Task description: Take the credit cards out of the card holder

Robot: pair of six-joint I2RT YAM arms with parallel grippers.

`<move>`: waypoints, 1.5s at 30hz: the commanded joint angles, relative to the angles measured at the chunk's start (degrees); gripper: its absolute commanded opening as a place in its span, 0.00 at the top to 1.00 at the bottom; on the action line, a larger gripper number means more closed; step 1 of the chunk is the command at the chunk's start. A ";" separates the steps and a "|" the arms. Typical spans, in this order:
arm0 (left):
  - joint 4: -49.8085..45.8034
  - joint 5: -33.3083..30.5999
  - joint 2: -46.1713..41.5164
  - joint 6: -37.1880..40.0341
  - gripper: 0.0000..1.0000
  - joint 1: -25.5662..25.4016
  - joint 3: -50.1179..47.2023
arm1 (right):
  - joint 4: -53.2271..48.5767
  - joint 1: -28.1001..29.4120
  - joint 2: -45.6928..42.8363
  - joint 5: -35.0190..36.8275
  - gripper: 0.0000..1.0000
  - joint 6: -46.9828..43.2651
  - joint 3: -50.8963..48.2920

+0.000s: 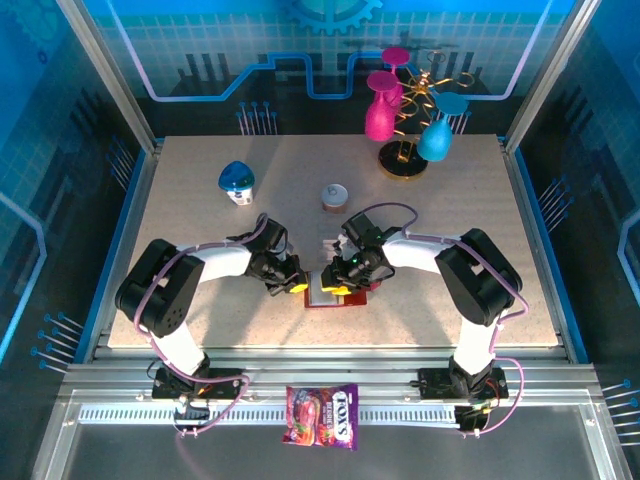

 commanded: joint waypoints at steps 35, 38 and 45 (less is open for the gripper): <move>-5.54 1.47 -2.65 -1.03 0.88 -0.85 7.04 | 8.10 -3.09 -3.53 -2.56 0.64 3.64 -7.94; -2.65 3.45 -1.64 -3.30 0.84 -2.09 6.62 | 8.63 -3.16 -3.41 -2.90 0.64 3.88 -7.90; 2.54 5.60 0.71 -6.41 0.76 -2.62 4.59 | 9.07 -3.36 -3.41 -3.34 0.64 3.91 -7.90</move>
